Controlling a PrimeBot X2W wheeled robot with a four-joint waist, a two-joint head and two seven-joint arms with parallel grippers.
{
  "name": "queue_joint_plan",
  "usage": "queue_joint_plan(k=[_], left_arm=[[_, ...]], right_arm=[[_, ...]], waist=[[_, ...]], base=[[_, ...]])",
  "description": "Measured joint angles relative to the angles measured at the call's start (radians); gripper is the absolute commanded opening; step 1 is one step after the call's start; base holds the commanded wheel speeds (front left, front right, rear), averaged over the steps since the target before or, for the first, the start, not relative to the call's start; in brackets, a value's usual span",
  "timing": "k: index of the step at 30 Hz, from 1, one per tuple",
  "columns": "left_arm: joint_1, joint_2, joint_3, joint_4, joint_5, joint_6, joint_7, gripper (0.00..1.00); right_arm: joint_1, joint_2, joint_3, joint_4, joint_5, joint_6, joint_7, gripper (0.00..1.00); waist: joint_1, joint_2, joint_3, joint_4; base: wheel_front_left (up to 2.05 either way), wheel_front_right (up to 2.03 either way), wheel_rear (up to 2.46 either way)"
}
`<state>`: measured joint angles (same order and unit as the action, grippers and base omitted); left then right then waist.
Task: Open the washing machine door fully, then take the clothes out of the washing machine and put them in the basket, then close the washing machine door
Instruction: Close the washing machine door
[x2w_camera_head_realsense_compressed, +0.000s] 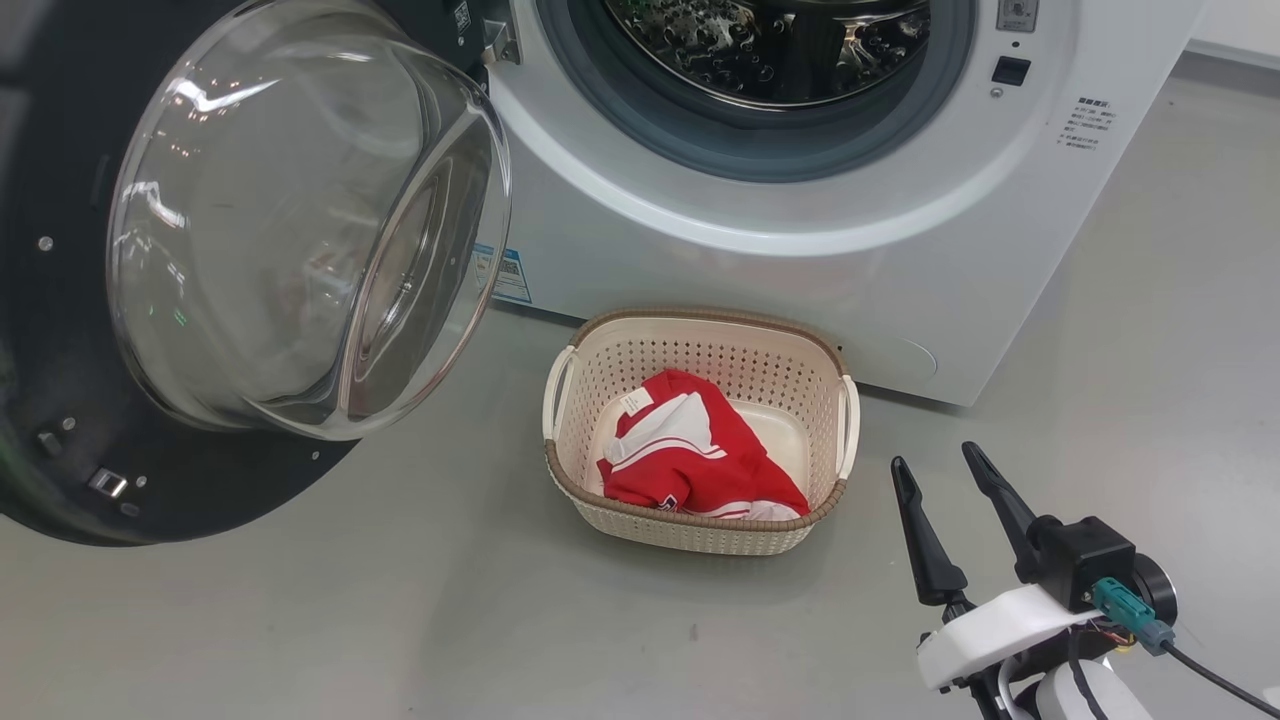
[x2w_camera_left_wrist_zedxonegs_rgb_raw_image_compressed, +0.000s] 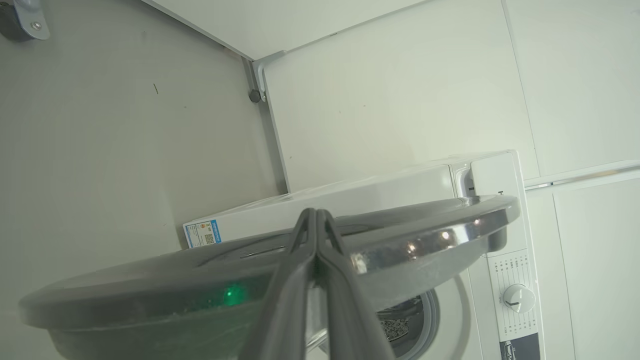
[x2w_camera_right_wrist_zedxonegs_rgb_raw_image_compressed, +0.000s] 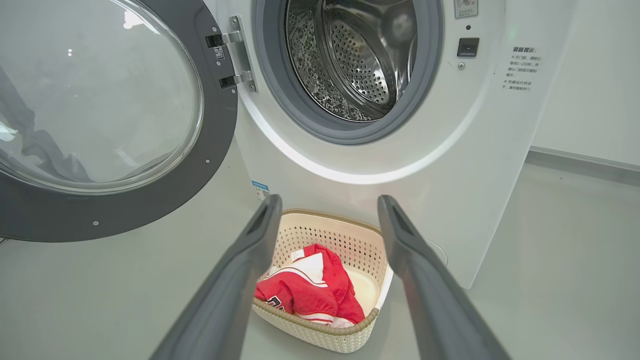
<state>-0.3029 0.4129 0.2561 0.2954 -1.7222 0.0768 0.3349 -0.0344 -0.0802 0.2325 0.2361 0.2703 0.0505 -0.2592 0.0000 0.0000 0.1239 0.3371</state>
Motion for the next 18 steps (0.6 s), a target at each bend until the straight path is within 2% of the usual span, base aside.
queue_joint_plan(k=[18], left_arm=[[-0.005, -0.012, -0.041, -0.005, -0.081, -0.078, 0.15, 0.0]], right_arm=[[-0.008, -0.002, 0.0, 0.002, 0.0, 0.0, 0.0, 1.0]], waist=[[0.0, 0.0, -0.007, -0.004]], base=[[0.0, 0.0, 0.0]])
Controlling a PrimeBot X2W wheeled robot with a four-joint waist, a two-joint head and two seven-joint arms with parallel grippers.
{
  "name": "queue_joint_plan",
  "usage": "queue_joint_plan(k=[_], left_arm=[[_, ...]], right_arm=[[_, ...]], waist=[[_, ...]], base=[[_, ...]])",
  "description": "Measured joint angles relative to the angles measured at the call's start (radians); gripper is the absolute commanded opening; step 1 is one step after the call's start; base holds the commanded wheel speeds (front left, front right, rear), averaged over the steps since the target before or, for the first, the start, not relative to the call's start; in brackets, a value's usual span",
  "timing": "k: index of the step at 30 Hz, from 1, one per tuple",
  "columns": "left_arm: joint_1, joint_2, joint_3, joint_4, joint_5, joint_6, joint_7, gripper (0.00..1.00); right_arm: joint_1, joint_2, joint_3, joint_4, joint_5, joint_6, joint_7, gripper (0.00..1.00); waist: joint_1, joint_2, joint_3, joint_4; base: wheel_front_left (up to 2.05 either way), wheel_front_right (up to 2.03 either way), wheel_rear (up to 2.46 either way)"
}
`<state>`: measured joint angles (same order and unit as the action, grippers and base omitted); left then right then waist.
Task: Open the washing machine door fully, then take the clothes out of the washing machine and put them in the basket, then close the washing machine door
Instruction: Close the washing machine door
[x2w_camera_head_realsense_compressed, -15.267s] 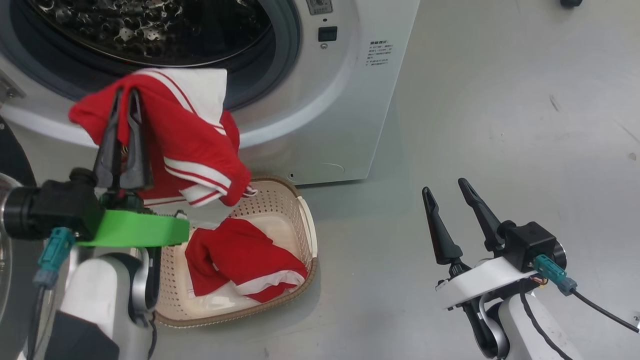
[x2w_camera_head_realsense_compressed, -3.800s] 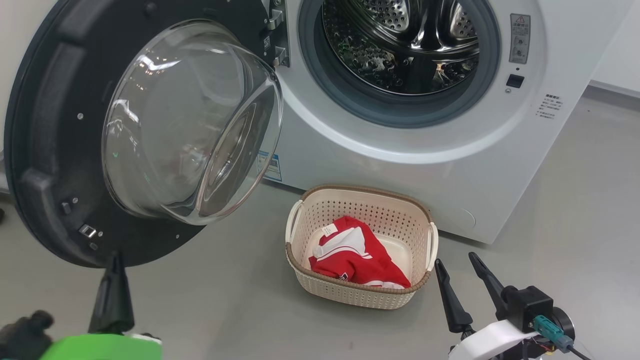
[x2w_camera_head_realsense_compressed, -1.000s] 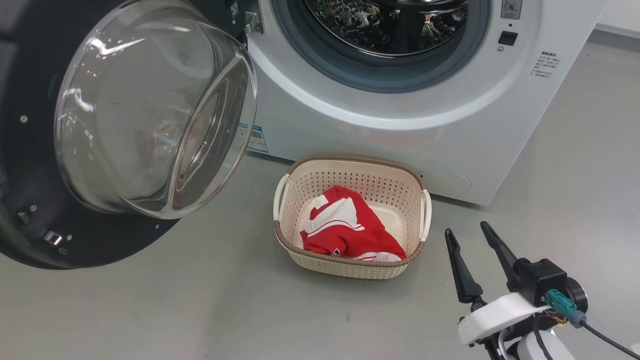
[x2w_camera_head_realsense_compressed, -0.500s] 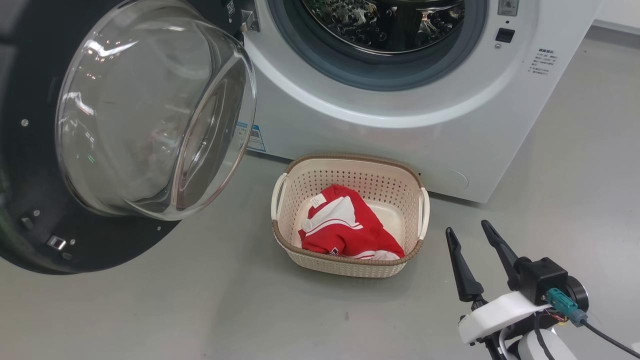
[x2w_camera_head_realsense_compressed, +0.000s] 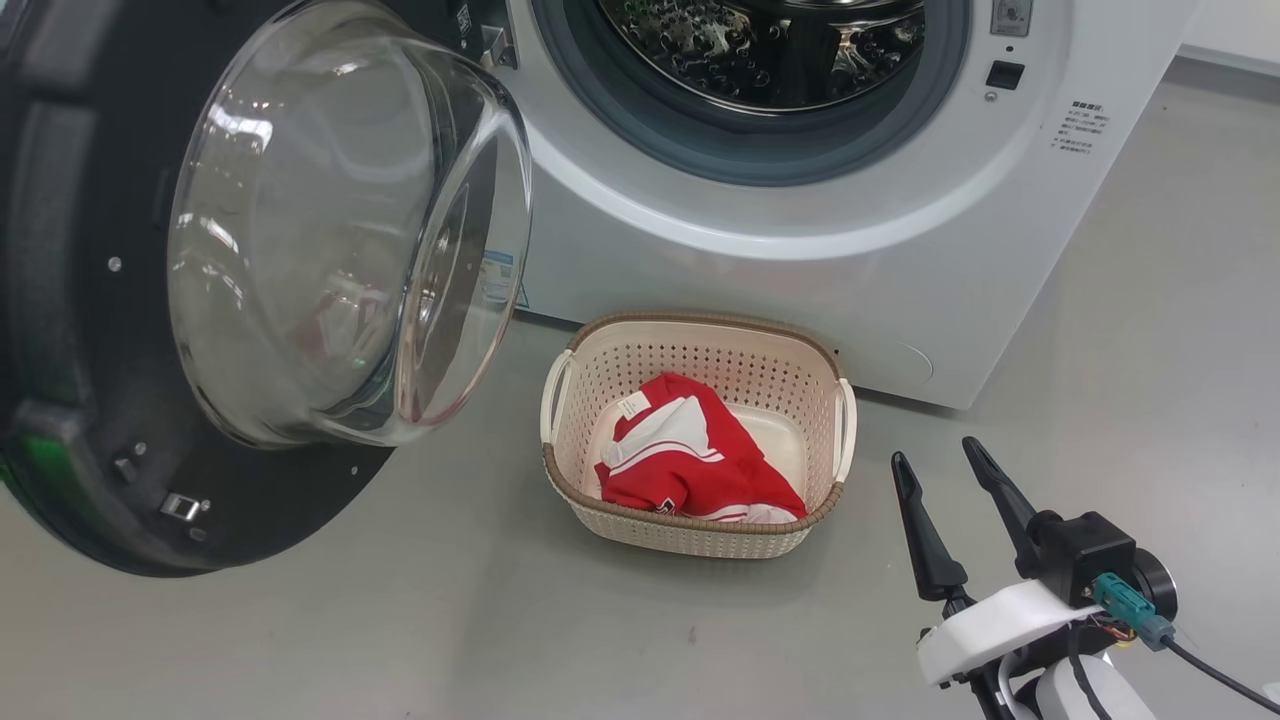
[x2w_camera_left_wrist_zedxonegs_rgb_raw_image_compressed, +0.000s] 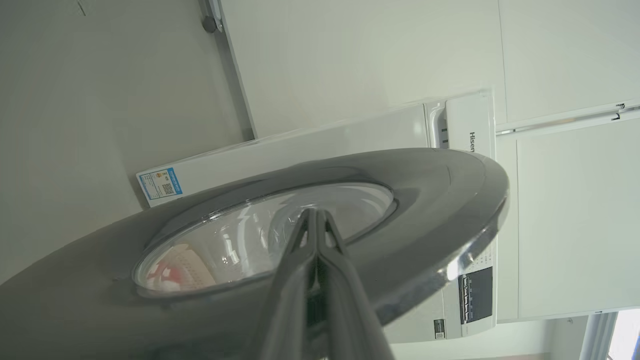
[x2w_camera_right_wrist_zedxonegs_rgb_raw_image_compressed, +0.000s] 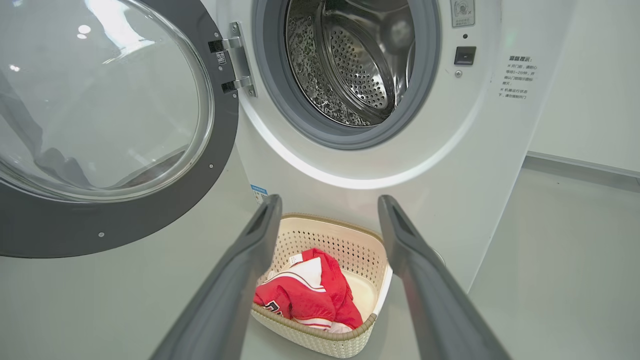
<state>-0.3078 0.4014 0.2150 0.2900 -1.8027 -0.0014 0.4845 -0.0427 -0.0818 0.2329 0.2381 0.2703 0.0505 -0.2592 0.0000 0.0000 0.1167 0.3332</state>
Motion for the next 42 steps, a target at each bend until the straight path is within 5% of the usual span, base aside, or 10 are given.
queue_joint_plan(k=[23, 42], left_arm=[[0.005, -0.019, -0.082, -0.128, -0.107, -0.065, 0.231, 0.0], [0.006, -0.046, -0.192, -0.307, -0.125, -0.074, 0.355, 0.0]], right_arm=[[-0.007, 0.0, 0.017, 0.007, -0.001, 0.0, 0.0, 1.0], [-0.028, 0.009, 0.029, 0.007, -0.001, 0.0, 0.0, 1.0]], waist=[[0.0, 0.0, -0.008, -0.034], [0.0, 0.0, 0.014, -0.104]], base=[[0.0, 0.0, 0.0], [0.0, 0.0, 0.0]])
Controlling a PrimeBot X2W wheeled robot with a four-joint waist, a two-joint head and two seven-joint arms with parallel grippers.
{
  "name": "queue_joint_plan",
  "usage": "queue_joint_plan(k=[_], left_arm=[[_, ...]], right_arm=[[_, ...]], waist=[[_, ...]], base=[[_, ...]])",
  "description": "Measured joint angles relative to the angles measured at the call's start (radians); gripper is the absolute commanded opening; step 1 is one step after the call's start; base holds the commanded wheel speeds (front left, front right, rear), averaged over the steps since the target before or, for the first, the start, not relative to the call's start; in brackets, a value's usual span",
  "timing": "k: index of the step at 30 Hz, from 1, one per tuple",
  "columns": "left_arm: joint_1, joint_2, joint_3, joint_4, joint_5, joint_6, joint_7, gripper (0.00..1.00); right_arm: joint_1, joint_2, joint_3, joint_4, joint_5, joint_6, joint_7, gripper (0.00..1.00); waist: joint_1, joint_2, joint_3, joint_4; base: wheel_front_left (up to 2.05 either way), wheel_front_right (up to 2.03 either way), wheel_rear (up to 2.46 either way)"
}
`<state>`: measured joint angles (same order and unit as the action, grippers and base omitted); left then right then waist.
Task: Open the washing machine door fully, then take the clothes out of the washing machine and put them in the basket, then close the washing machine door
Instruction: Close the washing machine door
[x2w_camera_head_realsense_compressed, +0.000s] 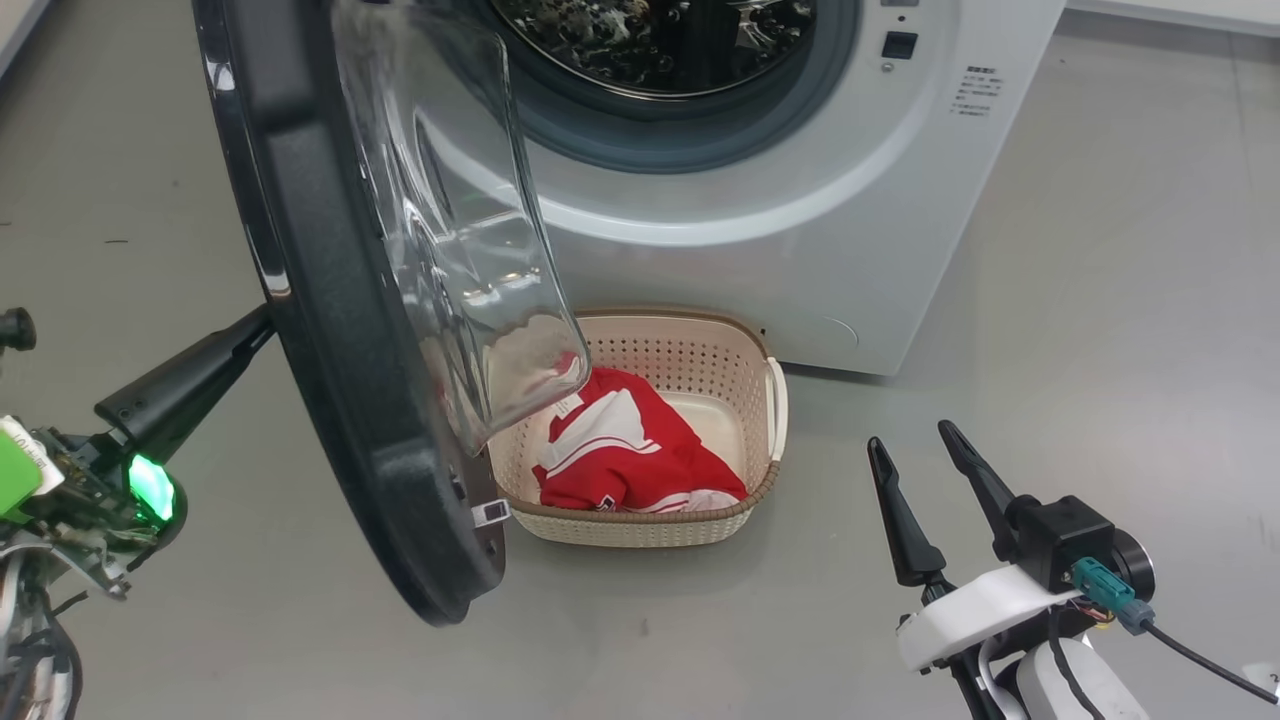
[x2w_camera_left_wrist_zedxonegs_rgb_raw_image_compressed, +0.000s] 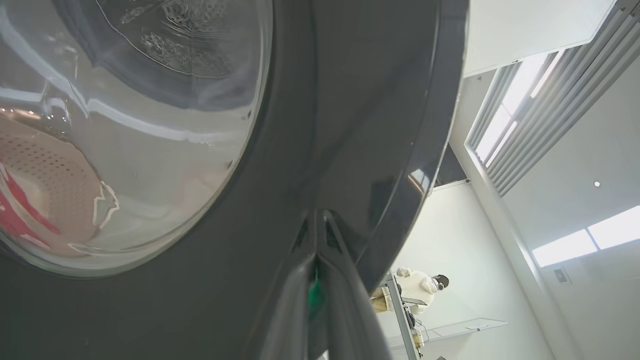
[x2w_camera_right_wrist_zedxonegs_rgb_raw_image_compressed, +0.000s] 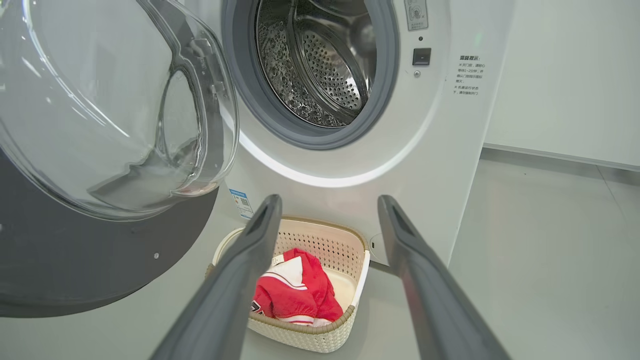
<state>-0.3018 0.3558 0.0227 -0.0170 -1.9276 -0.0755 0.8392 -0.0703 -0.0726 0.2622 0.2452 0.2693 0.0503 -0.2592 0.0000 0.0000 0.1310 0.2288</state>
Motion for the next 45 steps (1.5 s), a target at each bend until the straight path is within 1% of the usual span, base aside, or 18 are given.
queue_joint_plan(k=[5, 11, 19, 20, 33, 45], left_arm=[[0.0, -0.006, -0.013, -0.026, -0.006, 0.01, 0.005, 0.0], [0.0, -0.026, -0.028, -0.055, -0.035, 0.029, 0.013, 0.0], [-0.003, -0.039, -0.053, -0.087, -0.037, 0.053, 0.015, 0.0], [-0.005, -0.047, -0.056, -0.091, -0.037, 0.056, 0.014, 0.0], [-0.077, -0.09, -0.081, -0.104, -0.038, 0.062, 0.001, 0.0], [-0.188, -0.131, -0.095, -0.052, -0.031, 0.063, -0.033, 0.0]], right_arm=[[-0.012, 0.003, 0.002, -0.001, 0.002, 0.0, 0.0, 1.0], [-0.029, 0.007, 0.005, -0.002, 0.003, 0.0, 0.0, 1.0], [-0.058, 0.009, 0.005, -0.01, 0.005, 0.0, 0.0, 1.0], [-0.066, 0.01, 0.005, -0.011, 0.009, 0.0, 0.0, 1.0], [-0.114, 0.012, 0.006, -0.03, 0.023, 0.0, 0.0, 1.0], [-0.151, 0.015, 0.006, -0.041, 0.033, 0.001, 0.0, 1.0]], waist=[[0.0, 0.0, 0.012, -0.033], [0.0, 0.0, 0.03, -0.083], [0.0, 0.0, 0.067, -0.156], [0.0, 0.0001, 0.079, -0.174], [0.0, 0.0001, 0.163, -0.282], [0.0, 0.0, 0.238, -0.356]], base=[[0.0, 0.0, 0.0], [0.0, 0.0, 0.0], [0.0, 0.0, 0.0], [0.0, 0.0, 0.0], [0.0, 0.0, 0.0], [0.0, 0.0, 0.0]])
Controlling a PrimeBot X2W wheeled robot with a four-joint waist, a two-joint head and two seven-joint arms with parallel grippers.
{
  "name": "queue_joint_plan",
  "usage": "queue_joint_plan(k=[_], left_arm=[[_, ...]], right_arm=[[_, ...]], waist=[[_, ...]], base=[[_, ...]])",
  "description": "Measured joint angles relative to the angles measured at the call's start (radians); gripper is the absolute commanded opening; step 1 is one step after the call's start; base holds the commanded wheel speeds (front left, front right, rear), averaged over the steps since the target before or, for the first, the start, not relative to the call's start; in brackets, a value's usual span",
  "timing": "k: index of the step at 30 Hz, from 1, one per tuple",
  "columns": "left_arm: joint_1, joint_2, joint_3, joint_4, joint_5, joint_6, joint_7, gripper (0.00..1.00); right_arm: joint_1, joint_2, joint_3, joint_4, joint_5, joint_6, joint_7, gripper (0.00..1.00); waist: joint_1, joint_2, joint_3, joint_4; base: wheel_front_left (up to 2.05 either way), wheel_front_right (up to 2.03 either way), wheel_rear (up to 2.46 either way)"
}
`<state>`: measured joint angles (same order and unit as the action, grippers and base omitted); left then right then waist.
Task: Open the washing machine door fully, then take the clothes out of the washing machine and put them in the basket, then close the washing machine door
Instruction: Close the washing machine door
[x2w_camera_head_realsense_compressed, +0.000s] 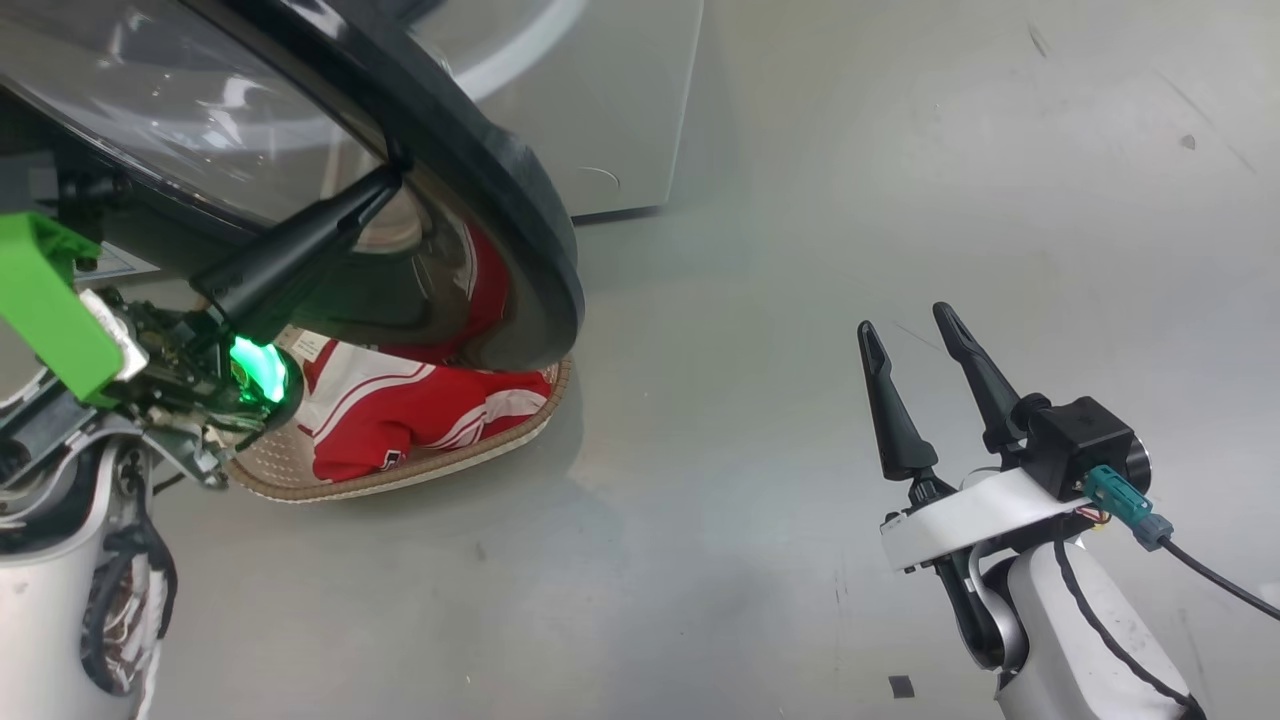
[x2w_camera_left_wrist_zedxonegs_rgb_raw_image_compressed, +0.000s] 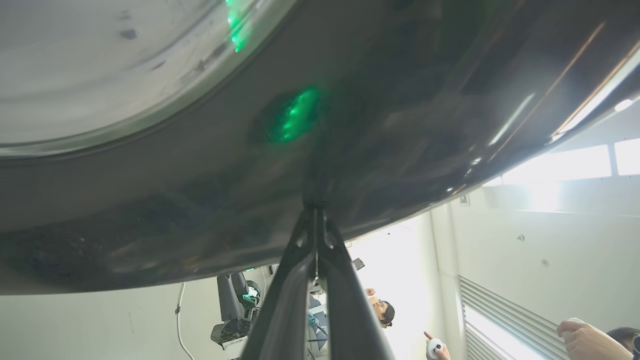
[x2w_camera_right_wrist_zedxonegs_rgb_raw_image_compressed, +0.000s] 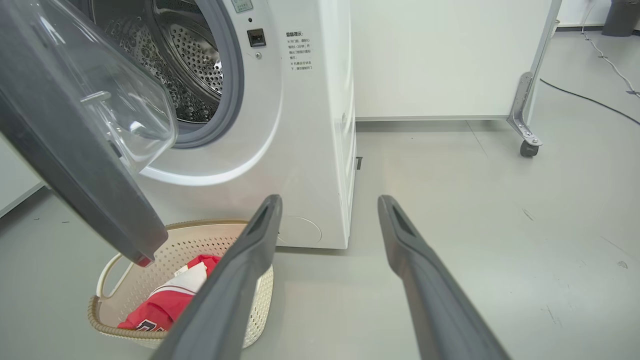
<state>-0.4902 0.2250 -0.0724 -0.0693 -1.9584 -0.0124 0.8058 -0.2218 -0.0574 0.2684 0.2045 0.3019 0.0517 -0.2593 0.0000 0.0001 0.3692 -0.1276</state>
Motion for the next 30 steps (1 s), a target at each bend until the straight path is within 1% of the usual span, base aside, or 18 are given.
queue_joint_plan(k=[6, 8, 20, 30], left_arm=[[-0.066, -0.015, 0.001, 0.052, 0.012, 0.003, -0.03, 0.0], [-0.088, -0.017, 0.001, 0.068, 0.017, 0.003, -0.038, 0.0], [-0.211, -0.03, 0.016, 0.179, 0.059, 0.008, -0.091, 0.0], [-0.272, -0.048, 0.019, 0.257, 0.068, 0.006, -0.113, 0.0]], right_arm=[[-0.006, 0.001, 0.003, 0.001, 0.003, 0.001, 0.0, 1.0], [-0.01, 0.001, 0.007, 0.002, 0.004, 0.009, 0.0, 1.0], [-0.025, 0.003, 0.015, 0.009, 0.009, 0.009, 0.0, 1.0], [-0.032, 0.005, 0.015, 0.017, 0.014, 0.009, 0.0, 1.0]], waist=[[0.0, 0.0, 0.023, -0.032], [0.0, 0.0, 0.029, -0.042], [0.0, 0.0, 0.053, -0.099], [0.0, 0.0, 0.056, -0.123]], base=[[0.0, 0.0, 0.0], [0.0, 0.0, 0.0], [0.0, 0.0, 0.0], [0.0, 0.0, 0.0]])
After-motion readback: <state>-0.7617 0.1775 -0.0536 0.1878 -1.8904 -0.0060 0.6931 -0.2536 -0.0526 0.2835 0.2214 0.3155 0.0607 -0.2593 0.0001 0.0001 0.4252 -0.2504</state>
